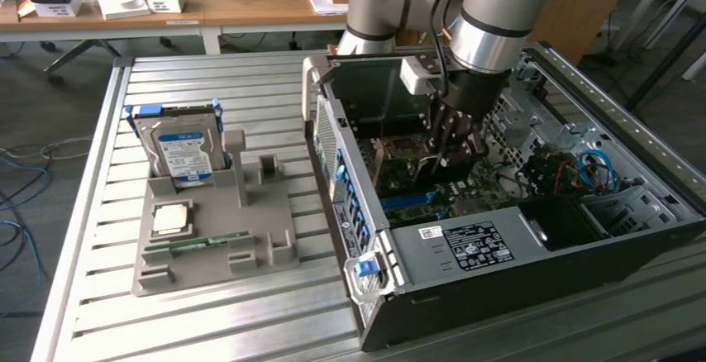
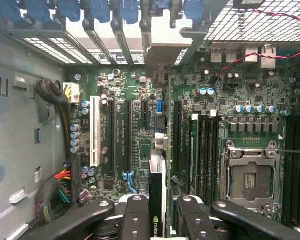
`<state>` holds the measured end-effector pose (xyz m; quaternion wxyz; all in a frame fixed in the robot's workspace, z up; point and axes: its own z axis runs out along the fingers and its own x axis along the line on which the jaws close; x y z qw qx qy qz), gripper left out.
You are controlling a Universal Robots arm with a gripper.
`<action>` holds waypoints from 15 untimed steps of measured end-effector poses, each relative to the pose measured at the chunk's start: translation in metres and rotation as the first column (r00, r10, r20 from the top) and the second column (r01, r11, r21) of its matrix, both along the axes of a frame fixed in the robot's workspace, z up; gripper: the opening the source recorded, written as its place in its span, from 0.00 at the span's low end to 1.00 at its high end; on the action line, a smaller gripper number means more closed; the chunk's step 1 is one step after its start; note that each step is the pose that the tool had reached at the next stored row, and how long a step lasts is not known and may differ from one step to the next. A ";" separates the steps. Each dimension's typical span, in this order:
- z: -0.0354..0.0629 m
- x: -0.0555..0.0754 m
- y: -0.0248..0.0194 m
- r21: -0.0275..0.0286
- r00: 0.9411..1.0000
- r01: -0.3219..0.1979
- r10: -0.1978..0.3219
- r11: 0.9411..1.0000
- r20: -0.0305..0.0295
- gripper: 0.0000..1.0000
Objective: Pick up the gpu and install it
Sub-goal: 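Insert the gpu into the slot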
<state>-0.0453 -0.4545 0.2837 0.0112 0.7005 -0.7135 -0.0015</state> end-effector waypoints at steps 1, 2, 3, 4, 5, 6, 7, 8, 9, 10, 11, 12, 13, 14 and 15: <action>0.0000 0.000 0.0000 0.000 1.000 0.000 0.000 1.000 0.000 0.26; 0.0000 0.000 0.0000 0.000 1.000 0.000 0.000 1.000 0.000 0.26; 0.0000 0.000 0.0000 0.000 1.000 0.000 0.000 1.000 0.000 0.26; -0.0001 -0.001 0.0000 0.000 1.000 0.000 0.000 1.000 0.002 0.26; -0.0002 -0.002 0.0000 0.000 1.000 0.000 0.000 1.000 0.003 0.26; -0.0004 -0.003 0.0000 0.000 1.000 0.000 0.000 1.000 0.004 0.26; -0.0007 -0.003 0.0000 0.000 1.000 0.000 0.000 1.000 0.006 0.26; -0.0010 -0.004 -0.0001 0.000 1.000 0.000 0.000 1.000 0.008 0.26; -0.0014 -0.004 -0.0001 0.000 1.000 0.000 0.000 1.000 0.010 0.26; -0.0019 -0.005 0.0000 0.000 1.000 0.000 0.000 1.000 0.012 0.26; -0.0023 -0.005 0.0000 0.000 1.000 0.000 0.000 1.000 0.012 0.26; -0.0026 -0.005 0.0000 0.000 1.000 0.000 0.000 1.000 0.013 0.26; -0.0029 -0.005 0.0000 0.000 1.000 0.000 0.000 1.000 0.013 0.26; -0.0030 -0.005 -0.0001 0.000 1.000 0.000 0.000 1.000 0.013 0.26; -0.0030 -0.005 -0.0001 0.000 1.000 0.000 0.000 1.000 0.013 0.26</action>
